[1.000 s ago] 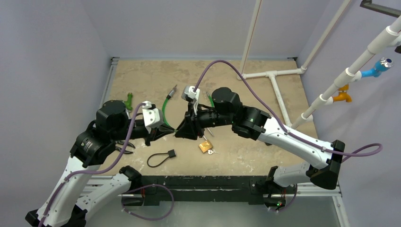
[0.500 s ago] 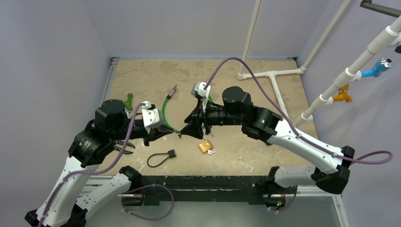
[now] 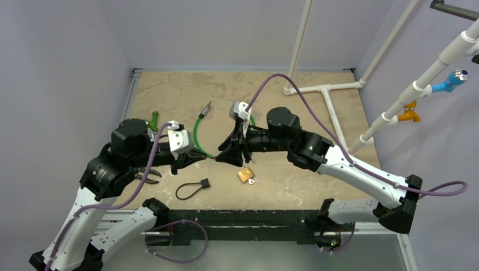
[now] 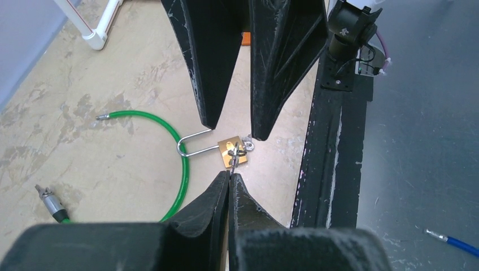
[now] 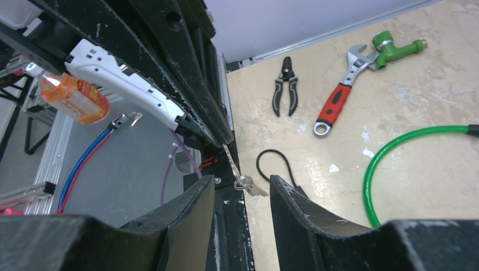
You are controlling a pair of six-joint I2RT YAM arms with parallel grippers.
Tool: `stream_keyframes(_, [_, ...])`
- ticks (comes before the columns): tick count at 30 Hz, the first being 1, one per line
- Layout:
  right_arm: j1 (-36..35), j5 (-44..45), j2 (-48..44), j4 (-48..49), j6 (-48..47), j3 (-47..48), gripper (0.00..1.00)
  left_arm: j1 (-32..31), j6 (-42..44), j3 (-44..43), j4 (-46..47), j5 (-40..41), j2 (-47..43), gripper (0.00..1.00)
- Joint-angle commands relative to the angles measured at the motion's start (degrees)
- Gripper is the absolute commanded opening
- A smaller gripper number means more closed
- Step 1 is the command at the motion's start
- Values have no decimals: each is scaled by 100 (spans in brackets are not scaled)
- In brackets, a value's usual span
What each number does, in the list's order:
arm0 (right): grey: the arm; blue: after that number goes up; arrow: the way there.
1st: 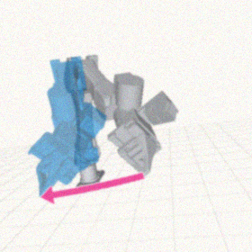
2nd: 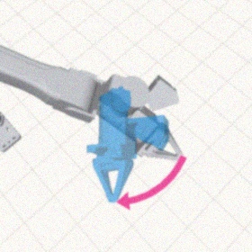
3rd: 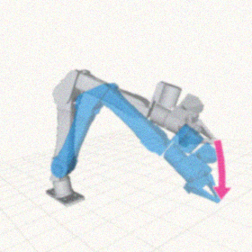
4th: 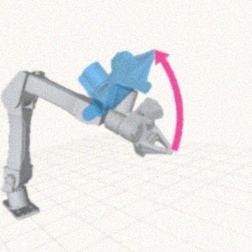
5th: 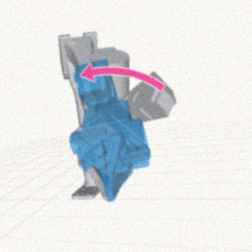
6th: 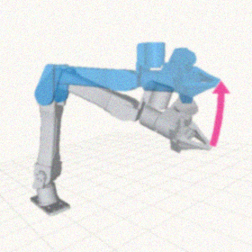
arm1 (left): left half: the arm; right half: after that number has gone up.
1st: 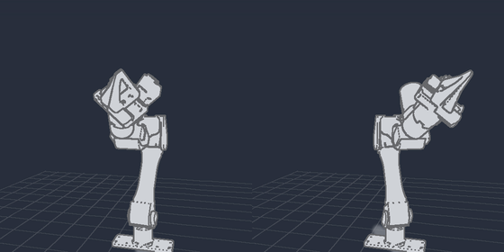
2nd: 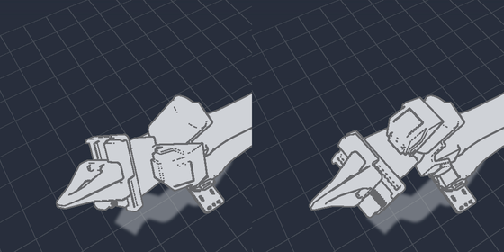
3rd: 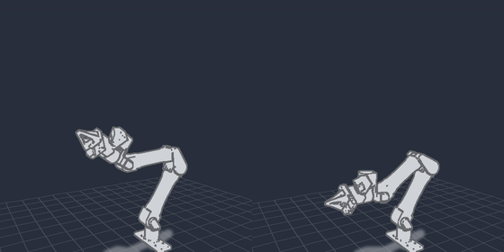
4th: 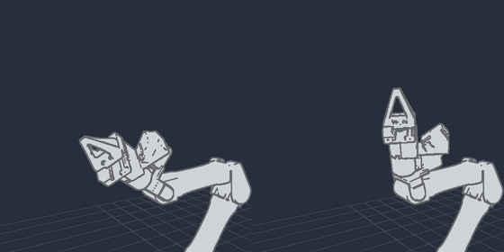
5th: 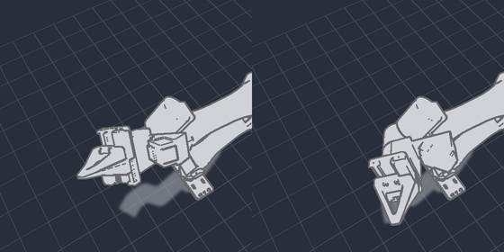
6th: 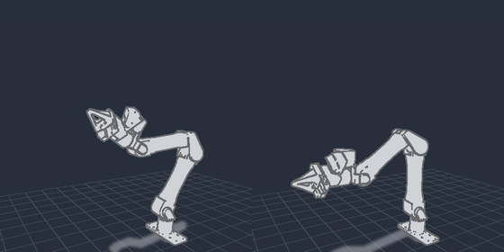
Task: Unlock with the key
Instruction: Pick up the key from the center of the board.
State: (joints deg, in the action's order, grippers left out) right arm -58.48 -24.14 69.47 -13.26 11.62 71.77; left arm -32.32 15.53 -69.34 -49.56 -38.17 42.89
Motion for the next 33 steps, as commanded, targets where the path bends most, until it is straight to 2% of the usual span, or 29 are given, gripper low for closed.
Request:
stream_keyframes(1, [-10,-503,-78,649,10,-50,40,16,-120,-203,69,-144,8,0])
stream_keyframes(5, [-23,-535,-71,875,-19,-171,30,16,-164,-203,102,-155,14,0])
stream_keyframes(10, [-63,-646,-84,1148,-23,-284,29,20,-172,-237,106,-120,43,0])
stream_keyframes(22, [-129,-560,62,1127,-247,-363,24,17,-241,-297,155,-185,62,0])
stream_keyframes(30, [-129,-445,58,1176,-308,-380,28,18,-269,-315,140,-305,52,0])
stream_keyframes(33, [-129,-335,42,1215,-306,-412,38,19,-276,-323,143,-338,52,0])
